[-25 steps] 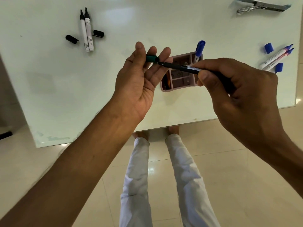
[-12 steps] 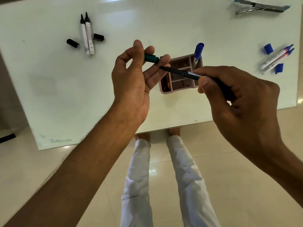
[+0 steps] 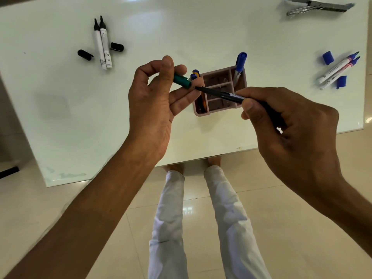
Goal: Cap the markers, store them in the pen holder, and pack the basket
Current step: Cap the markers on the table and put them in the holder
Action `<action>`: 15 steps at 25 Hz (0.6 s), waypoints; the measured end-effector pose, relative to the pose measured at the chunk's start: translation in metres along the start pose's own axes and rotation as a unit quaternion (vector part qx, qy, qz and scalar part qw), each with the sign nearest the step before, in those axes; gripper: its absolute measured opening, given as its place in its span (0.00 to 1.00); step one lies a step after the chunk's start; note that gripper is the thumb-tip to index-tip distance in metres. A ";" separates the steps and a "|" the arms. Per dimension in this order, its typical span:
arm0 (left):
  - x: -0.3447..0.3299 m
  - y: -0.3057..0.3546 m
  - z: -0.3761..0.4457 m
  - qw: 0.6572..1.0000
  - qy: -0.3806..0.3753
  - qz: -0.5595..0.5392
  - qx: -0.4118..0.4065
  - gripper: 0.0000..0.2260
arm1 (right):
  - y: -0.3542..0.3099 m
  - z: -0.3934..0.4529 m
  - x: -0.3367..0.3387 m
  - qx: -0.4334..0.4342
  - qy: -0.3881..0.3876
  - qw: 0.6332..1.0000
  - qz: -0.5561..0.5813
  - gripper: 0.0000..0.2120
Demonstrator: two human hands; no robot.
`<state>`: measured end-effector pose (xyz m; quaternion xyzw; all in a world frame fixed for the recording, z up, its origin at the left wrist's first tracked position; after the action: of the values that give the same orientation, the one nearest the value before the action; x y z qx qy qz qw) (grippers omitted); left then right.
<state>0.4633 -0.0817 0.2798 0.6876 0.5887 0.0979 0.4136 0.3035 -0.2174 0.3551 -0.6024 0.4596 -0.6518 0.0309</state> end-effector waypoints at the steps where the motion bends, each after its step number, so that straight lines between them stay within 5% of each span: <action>1: -0.001 -0.002 0.000 1.000 -0.001 -0.002 0.004 0.04 | 0.000 0.000 0.000 -0.002 -0.004 1.000 0.002 0.12; 15: -0.018 -0.013 -0.008 0.998 -0.029 -0.052 0.018 0.10 | -0.009 0.003 -0.004 0.015 0.001 1.000 0.003 0.10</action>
<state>0.4433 -0.0943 0.2820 0.6656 0.6135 0.0456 0.4225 0.3118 -0.2115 0.3568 -0.6003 0.4513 -0.6590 0.0413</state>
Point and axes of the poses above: each hand's wrist, its own z-axis towards the middle knuckle, its own x-axis out of the back of the hand, y = z × x, the point moved 5 cm from there along z, towards the middle knuckle, and after that the axes turned 3 degrees about -y, right-handed, at the moved point
